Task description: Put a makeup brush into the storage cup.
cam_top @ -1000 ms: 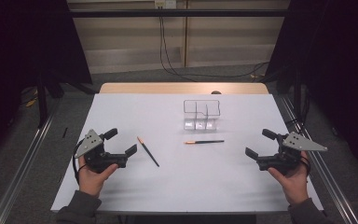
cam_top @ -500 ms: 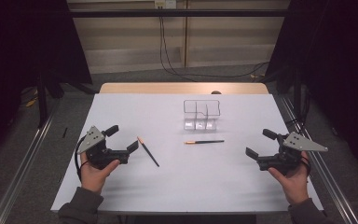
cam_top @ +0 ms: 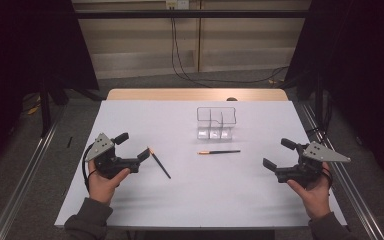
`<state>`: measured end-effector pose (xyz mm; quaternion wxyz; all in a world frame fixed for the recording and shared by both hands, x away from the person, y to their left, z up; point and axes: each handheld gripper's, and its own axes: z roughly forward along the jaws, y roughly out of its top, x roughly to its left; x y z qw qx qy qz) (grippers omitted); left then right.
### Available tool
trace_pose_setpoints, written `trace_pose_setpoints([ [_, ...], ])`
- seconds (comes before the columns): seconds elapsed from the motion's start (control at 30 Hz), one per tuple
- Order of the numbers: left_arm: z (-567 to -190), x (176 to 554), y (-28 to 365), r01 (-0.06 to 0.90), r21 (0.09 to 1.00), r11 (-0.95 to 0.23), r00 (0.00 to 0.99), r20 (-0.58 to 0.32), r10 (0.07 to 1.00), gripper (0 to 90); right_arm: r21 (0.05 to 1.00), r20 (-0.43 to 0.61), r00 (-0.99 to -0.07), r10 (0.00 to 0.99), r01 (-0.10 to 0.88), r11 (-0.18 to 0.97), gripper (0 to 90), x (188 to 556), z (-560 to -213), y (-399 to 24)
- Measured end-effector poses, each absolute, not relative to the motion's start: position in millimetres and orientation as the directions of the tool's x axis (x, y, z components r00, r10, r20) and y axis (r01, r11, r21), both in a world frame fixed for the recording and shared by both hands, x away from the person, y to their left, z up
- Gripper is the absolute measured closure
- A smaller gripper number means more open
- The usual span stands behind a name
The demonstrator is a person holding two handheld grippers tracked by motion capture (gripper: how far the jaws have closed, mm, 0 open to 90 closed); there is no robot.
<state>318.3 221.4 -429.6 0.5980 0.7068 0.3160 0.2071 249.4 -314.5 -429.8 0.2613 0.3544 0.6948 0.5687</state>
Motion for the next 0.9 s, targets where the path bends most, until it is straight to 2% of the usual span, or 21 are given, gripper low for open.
trace_pose_setpoints([
  [0.13, -430.3, 321.2, 217.9, 0.21, 0.976, -0.048, 0.704, -0.117, 0.701, 0.0, 0.974, 0.042, -0.612, 0.79, 0.201, 0.104, 0.5, 249.7, -430.1, -314.4],
  [0.9, -429.7, 339.7, 199.1, 0.206, 0.978, -0.036, 0.705, -0.123, 0.699, 0.2, 0.975, 0.036, -0.616, 0.787, 0.196, 0.108, 0.5, 249.6, -430.3, -314.7],
])
